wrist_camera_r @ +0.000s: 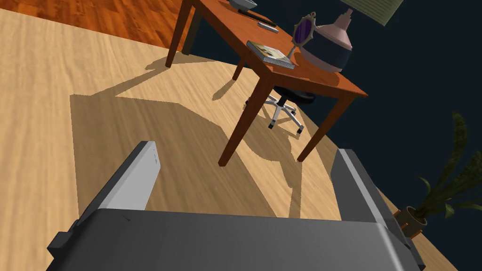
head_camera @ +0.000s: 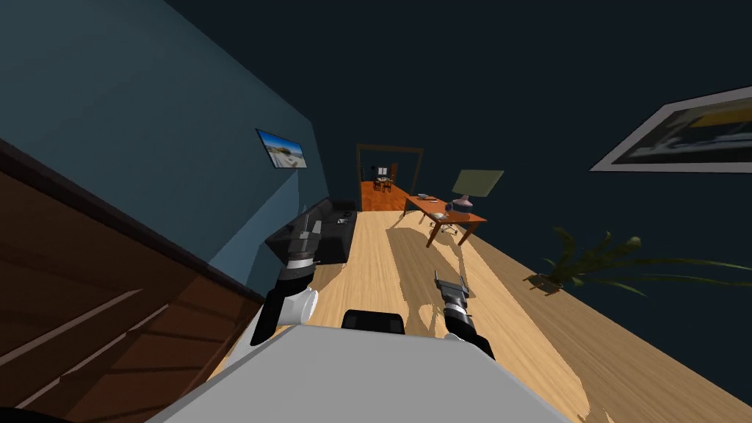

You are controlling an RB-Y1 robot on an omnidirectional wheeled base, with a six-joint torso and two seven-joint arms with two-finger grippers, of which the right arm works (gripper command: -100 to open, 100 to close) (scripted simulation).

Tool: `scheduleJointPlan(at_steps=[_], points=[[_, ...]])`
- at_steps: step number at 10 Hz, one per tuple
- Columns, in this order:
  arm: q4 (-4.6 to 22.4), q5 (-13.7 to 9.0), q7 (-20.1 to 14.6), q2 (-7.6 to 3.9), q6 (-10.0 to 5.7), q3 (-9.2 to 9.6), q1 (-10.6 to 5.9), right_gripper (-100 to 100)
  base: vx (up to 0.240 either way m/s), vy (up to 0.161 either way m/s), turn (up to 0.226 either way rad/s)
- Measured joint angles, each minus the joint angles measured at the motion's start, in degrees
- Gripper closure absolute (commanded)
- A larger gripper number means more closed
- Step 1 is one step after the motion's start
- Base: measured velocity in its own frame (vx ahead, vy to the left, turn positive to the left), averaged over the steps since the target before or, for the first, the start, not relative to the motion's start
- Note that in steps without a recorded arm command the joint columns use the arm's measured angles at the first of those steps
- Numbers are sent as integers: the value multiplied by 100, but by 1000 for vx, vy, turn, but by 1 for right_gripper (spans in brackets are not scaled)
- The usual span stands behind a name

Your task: Pull the door open

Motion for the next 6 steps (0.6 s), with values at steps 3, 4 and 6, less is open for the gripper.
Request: scheduleJointPlan(at_steps=[3,4,6], points=[[190,-332,-134,-93,-68,74,-7,-100,8,-8,-232],[274,-467,-192,-141,-85,90,-28,-100,7,-5,-219],[434,-692,-319,-221,-139,141,-45,-100,5,-5,-227]])
